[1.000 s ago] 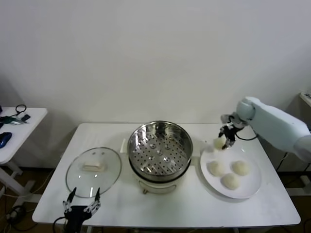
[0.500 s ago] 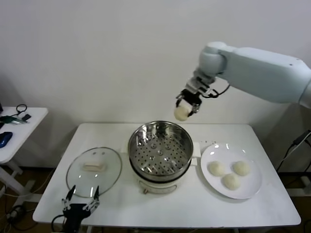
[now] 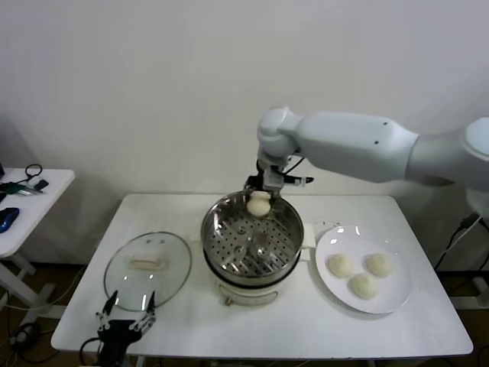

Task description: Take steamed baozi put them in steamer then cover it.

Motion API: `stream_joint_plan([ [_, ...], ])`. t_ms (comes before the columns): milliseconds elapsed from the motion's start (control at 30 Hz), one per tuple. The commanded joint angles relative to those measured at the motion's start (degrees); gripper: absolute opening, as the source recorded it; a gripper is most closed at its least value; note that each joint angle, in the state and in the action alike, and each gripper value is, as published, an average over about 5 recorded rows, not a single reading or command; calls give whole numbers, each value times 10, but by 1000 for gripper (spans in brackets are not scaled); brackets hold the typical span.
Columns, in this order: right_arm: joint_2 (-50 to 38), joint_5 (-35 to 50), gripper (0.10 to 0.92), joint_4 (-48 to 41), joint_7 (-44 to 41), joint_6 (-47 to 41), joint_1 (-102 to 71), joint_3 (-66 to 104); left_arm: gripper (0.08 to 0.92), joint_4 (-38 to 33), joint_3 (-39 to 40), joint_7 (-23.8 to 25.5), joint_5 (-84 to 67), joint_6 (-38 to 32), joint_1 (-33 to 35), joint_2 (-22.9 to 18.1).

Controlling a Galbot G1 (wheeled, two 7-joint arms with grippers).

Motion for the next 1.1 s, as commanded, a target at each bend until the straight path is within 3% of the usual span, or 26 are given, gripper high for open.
stream_joint_plan([
  [33,40,-89,636,-88,30,49,-84,28,823,1,-1,-1,0,-2,0,0],
  [300,55,-60,644,-113,43,56,-88,27,823,0,0,-2,0,-3,-1,-1],
  [433,53,-6,735,-106,37,57,-55,24,823,-2,-1,-3,1,-3,-1,-1],
  [567,29,135,810,-70,-3,55,34,-12,823,-5,-2,-3,4,-3,1,-1],
  [700,-11,348,822,-31,-65,24,166,-114,823,-8,1,-3,11,-3,3,-2],
  [800,-73,501,823,-5,-113,-62,242,-192,823,-12,3,-3,14,-2,5,-3],
  [867,-132,560,823,20,-122,-160,271,-231,823,-13,3,-2,15,-2,6,-3],
  [1100,-299,577,823,140,-59,-423,266,-330,823,-13,2,-2,14,0,3,0],
])
